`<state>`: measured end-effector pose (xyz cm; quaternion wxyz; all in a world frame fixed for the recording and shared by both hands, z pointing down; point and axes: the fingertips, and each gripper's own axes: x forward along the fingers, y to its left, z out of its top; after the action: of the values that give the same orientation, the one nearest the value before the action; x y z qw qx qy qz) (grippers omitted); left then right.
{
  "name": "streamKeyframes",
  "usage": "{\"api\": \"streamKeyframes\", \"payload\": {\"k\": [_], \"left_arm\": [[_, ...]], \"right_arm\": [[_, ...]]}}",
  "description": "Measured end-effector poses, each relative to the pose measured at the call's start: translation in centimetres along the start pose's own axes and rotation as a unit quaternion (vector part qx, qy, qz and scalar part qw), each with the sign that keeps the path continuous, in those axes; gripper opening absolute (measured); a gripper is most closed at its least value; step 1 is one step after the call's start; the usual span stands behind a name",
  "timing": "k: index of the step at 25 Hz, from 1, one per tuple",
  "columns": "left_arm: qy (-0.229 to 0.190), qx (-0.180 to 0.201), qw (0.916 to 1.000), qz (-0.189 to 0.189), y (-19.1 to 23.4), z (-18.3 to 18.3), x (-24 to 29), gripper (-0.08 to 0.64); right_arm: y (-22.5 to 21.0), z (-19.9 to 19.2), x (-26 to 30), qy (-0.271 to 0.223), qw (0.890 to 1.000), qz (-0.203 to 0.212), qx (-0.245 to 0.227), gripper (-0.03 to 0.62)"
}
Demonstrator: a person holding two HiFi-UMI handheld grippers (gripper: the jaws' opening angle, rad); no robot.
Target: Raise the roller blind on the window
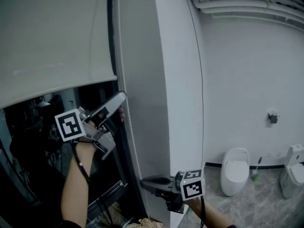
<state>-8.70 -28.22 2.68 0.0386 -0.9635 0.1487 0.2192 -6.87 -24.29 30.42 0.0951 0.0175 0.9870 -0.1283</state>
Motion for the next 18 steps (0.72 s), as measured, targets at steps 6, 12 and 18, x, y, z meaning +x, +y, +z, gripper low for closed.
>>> {"api": "streamKeyframes", "payload": {"k": [6, 12, 18], "left_arm": [[0.044, 0.009, 0.9989, 0.011, 0.6, -1.1, 0.0, 0.022], [0.031, -0.02, 0.9989, 0.028, 1.6, -1.1, -0.4, 0.015], [0.066, -0.011, 0.9974, 0.027, 1.7, -1.8, -0.2, 0.015]], "right_arm": [[-0.5, -1.7, 0.5, 0.011, 1.0, 0.0, 0.01, 0.015], [-2.0, -0.5, -0.9, 0.052, 0.999, -0.015, -0.002, 0.017], [-2.6, 7.6, -1.3, -0.016, 1.0, -0.005, 0.019, 0.017]]}}
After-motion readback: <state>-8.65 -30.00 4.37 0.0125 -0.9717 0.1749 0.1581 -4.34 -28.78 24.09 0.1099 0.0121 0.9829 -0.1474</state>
